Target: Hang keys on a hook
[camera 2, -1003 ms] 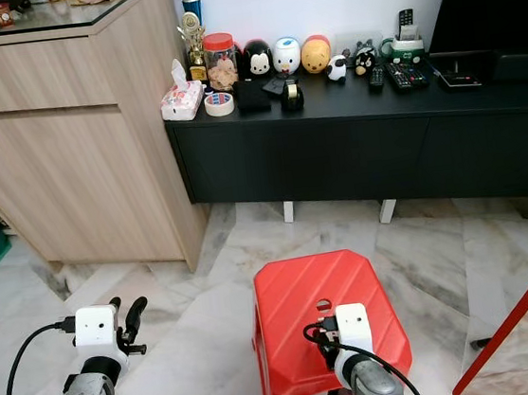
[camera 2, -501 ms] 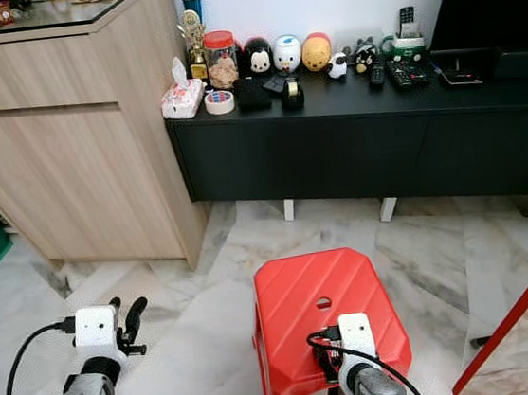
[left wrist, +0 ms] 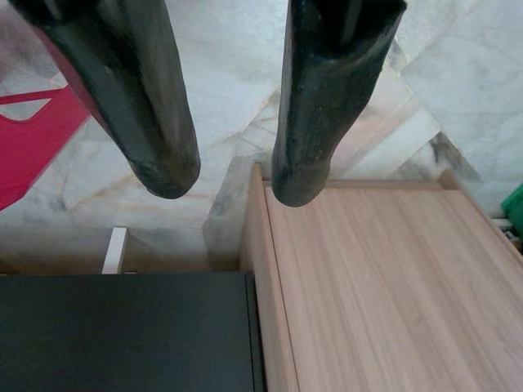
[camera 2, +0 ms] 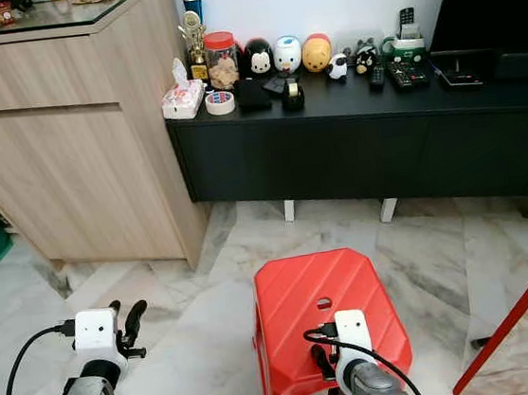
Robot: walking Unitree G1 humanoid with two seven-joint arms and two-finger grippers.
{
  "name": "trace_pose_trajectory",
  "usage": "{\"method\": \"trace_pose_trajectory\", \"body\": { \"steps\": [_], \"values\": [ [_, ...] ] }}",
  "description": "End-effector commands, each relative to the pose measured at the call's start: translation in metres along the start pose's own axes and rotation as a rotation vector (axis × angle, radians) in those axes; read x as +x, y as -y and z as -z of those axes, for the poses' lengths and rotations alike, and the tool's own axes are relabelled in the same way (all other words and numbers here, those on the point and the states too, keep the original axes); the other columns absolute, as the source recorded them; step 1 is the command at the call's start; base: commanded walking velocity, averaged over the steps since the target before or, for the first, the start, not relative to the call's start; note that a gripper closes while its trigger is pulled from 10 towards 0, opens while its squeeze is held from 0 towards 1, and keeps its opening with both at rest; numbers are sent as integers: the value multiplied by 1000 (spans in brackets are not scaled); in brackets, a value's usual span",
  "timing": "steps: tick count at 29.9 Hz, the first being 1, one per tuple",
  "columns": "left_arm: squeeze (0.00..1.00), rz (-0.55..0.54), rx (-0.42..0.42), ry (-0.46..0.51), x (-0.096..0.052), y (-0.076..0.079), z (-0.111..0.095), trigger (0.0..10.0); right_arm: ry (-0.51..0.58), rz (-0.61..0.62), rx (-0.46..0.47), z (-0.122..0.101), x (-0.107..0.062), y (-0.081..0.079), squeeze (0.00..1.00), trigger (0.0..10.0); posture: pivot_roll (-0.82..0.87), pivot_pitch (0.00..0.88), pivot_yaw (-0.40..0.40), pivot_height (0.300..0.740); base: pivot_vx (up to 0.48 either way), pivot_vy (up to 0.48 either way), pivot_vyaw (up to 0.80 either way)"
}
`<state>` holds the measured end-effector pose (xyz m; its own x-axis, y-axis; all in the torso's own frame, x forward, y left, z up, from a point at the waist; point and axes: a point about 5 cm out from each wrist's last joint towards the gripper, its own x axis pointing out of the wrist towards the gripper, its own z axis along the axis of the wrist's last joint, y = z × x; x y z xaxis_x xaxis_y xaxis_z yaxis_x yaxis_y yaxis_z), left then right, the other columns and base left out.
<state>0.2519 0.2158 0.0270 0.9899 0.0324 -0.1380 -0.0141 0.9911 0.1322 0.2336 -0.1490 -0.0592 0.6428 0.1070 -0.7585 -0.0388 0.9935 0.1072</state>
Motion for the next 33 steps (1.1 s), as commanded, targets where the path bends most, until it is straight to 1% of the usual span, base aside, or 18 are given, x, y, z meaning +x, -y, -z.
{"method": "trace_pose_trajectory", "body": {
  "steps": [1, 14, 33],
  "values": [
    [0, 3, 2, -18, -2, -1, 2, 10000, -97, 15, 13, 22, -3, 2, 0, 0, 81, 0, -28, 613, 0, 0, 0],
    [0, 6, 4, -21, -2, -2, 3, 10000, -120, 34, 23, 32, -5, 8, 0, 0, 84, 2, -25, 613, 0, 0, 0],
    [0, 13, 5, -32, -3, -1, 5, 10000, -129, 40, 31, 39, -7, 10, 0, 0, 87, 2, -24, 613, 0, 0, 0]
  ]
}}
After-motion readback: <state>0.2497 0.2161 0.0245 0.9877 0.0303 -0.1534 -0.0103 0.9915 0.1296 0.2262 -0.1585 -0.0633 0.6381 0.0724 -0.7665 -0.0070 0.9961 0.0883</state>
